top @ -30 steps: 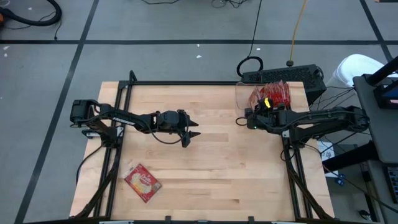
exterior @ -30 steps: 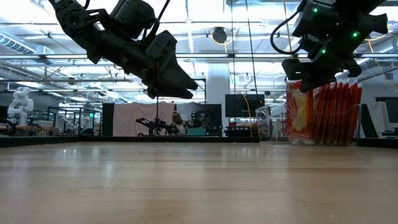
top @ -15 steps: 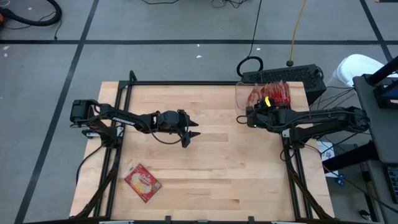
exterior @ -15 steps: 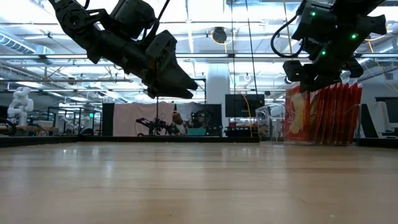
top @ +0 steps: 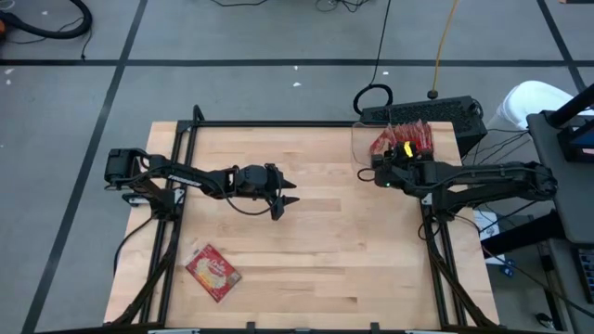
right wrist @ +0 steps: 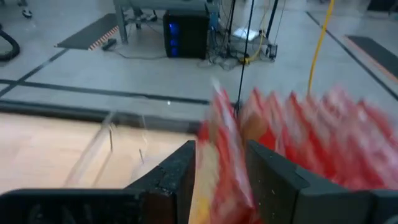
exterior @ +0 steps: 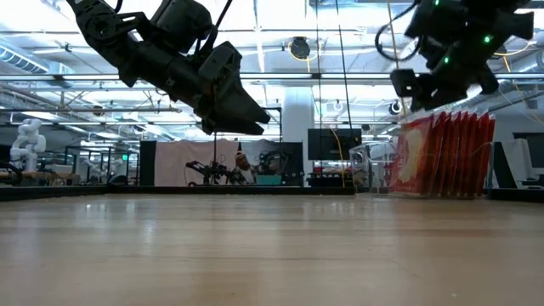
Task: Sort popcorn bags into baskets
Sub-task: Put the red popcorn bag into the transparent bin
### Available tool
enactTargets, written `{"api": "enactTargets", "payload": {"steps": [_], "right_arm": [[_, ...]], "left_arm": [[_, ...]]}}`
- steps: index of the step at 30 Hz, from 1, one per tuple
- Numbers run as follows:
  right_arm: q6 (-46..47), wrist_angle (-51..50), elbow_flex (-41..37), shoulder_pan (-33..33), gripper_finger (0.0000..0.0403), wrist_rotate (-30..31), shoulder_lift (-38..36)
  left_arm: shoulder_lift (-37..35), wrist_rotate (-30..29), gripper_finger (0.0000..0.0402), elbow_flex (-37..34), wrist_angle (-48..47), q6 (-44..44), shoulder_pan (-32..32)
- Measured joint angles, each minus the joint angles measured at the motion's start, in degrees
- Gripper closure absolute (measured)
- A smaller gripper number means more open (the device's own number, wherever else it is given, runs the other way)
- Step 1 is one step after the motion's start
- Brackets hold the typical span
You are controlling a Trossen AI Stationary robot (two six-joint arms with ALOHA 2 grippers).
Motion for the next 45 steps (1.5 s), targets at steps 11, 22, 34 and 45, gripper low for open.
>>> {"api": "enactTargets", "payload": {"steps": [11,22,34,45], "right_arm": [[-22.4,7.0,9.7,2.4,0.027,1.2,-4.9],[-38.2,30.0,7.9,12.0,0.027,-20.5,0.3],[-40.2,74.9,-5.9,22.7,0.0271,-37.8,16.1],[-41.0,90.2,-6.2,31.8,0.0271,-40.3,30.4]], "left_arm": [[0.0,0.0,0.0172,0.0,-2.6,-0.1,0.0],[0.0,0.0,0.0172,0.1,-23.9,-1.5,-0.8],[-13.5,-1.1,0.0172,0.0,-56.6,-5.4,-2.9],[-24.1,6.3,0.0172,0.0,-74.7,-23.2,-15.8]]}}
